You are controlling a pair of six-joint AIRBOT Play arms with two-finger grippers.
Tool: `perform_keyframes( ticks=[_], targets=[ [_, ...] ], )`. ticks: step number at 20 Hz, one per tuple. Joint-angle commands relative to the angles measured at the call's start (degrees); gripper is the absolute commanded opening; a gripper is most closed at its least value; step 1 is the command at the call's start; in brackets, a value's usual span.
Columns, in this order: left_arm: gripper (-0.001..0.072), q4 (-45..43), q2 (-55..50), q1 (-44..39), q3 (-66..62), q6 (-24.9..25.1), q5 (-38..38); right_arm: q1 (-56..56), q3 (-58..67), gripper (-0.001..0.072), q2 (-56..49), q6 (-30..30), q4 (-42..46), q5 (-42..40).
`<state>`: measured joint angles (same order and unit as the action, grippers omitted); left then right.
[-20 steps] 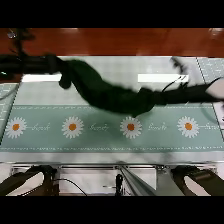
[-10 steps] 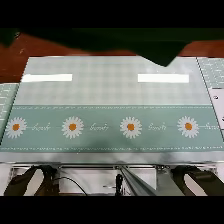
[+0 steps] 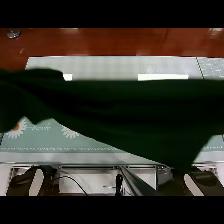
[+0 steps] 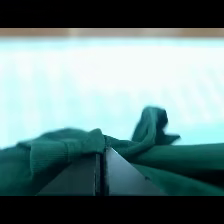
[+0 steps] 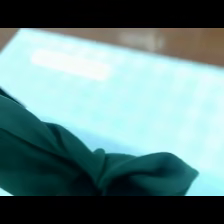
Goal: Fold the shirts.
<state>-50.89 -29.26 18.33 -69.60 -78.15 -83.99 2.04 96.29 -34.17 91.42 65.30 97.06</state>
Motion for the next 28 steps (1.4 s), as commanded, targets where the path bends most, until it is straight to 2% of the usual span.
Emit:
perform_keyframes(
  ticks=[1, 2, 4, 6, 11, 13, 14, 15, 16, 17, 18, 20, 22, 23, 25, 26, 28],
  targets=[
    [0.0022, -0.2, 1.8, -4.0, 15.7, -2.6, -7.2, 0.0, -16.3, 0.0031, 4.7, 1.0, -0.2, -2.4],
    [0.0022, -0.3, 1.2, -4.5, 19.9, -2.5, -5.9, 0.0, -21.4, 0.0031, 4.8, 0.3, -0.1, -5.0],
    [0.0022, -0.3, -1.7, -4.8, 26.9, -2.1, 2.4, 0.0, -30.4, 0.0031, 3.2, -2.2, 1.0, -14.1],
    [0.0022, -0.2, -8.2, -5.9, 30.3, -2.1, 9.5, 0.0, -35.3, 0.0031, -2.4, -1.9, 5.4, -22.9],
    [0.0022, 2.1, -29.7, -12.4, 28.5, 2.0, 27.3, -0.1, -35.3, 0.0031, -23.6, -1.8, 3.4, -38.4],
    [0.0024, 5.8, -37.3, -13.6, 25.2, 2.1, 30.0, -0.1, -33.2, 0.0031, -31.8, -1.7, 0.4, -42.1],
    [0.0065, 8.1, -40.7, -13.8, 22.7, 3.1, 30.0, -0.3, -31.2, 0.0032, -35.7, -1.7, -1.7, -43.2],
    [0.0313, 9.2, -43.3, -14.0, 19.9, 3.6, 29.8, -0.9, -28.5, 0.0034, -39.4, -1.8, -4.2, -43.7],
    [0.0695, 9.1, -45.5, -14.1, 16.4, 3.4, 28.7, -1.7, -25.7, 0.0232, -42.6, -2.1, -7.1, -43.5],
    [0.0705, 8.3, -47.0, -13.8, 12.8, 3.8, 26.3, -2.8, -22.7, 0.0588, -45.3, -2.9, -10.0, -41.9],
    [0.0705, 5.8, -48.0, -12.9, 8.8, 3.7, 23.6, -4.5, -19.1, 0.0619, -47.3, -3.7, -11.4, -38.7],
    [0.0704, -4.8, -47.7, -9.4, 1.6, -0.6, 17.6, -9.2, -13.8, 0.0618, -47.8, -3.6, -8.7, -31.3],
    [0.0704, -15.1, -45.7, -4.9, 0.2, -3.5, 12.9, -15.0, -12.9, 0.0618, -45.2, -3.9, -1.1, -23.7],
    [0.0704, -17.2, -44.5, -2.8, 2.1, -3.3, 11.8, -17.7, -14.1, 0.0619, -43.5, -4.5, 3.7, -20.6],
    [0.0704, -15.2, -44.0, 0.3, 10.2, -4.1, 5.3, -24.4, -23.8, 0.0619, -37.6, -8.1, 4.8, -22.5],
    [0.0704, -12.2, -43.9, 0.6, 15.8, -3.1, 2.7, -27.2, -31.2, 0.0619, -34.1, -8.9, 2.3, -25.9],
    [0.0704, -7.9, -43.0, 0.5, 25.2, 0.8, 1.9, -30.8, -46.7, 0.0619, -26.6, -14.8, -6.9, -31.0]
  ],
)
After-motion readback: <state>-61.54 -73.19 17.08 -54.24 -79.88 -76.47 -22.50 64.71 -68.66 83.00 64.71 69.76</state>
